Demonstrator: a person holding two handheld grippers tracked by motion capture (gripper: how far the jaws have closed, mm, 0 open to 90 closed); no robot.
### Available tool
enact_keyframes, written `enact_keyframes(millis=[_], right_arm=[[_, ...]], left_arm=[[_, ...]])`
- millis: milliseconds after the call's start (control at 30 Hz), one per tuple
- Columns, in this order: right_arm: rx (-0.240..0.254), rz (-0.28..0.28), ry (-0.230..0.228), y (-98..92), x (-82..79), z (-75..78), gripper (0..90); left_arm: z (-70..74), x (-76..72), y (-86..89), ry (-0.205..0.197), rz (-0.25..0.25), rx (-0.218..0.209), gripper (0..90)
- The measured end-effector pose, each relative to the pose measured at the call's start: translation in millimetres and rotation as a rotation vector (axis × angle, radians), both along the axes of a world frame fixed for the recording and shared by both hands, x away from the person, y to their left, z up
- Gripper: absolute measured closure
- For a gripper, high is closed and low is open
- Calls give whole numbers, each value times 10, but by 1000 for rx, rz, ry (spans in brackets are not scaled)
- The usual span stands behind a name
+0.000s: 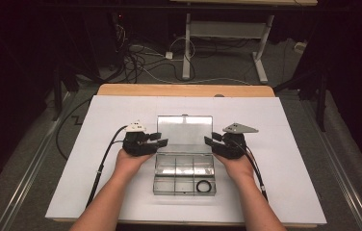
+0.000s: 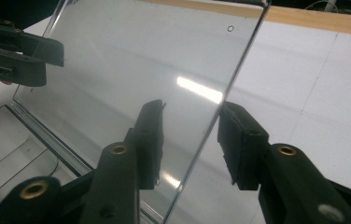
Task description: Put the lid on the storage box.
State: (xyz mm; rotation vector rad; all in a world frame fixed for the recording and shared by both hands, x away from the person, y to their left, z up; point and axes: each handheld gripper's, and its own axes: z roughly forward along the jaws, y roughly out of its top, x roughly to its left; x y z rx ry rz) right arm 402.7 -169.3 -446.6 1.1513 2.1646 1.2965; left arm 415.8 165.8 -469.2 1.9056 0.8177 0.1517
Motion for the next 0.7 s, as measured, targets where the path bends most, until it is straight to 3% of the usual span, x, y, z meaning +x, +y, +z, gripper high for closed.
enact_keyframes(millis=[367,700], right_arm=[[-26,20,-71,-127,-191,124,761],[-23,34,-96,-158,-365,130,870]], left_arm=[[67,-59,42,-38,-12,10,609],[110,-145,60,-76,-5,5,664]])
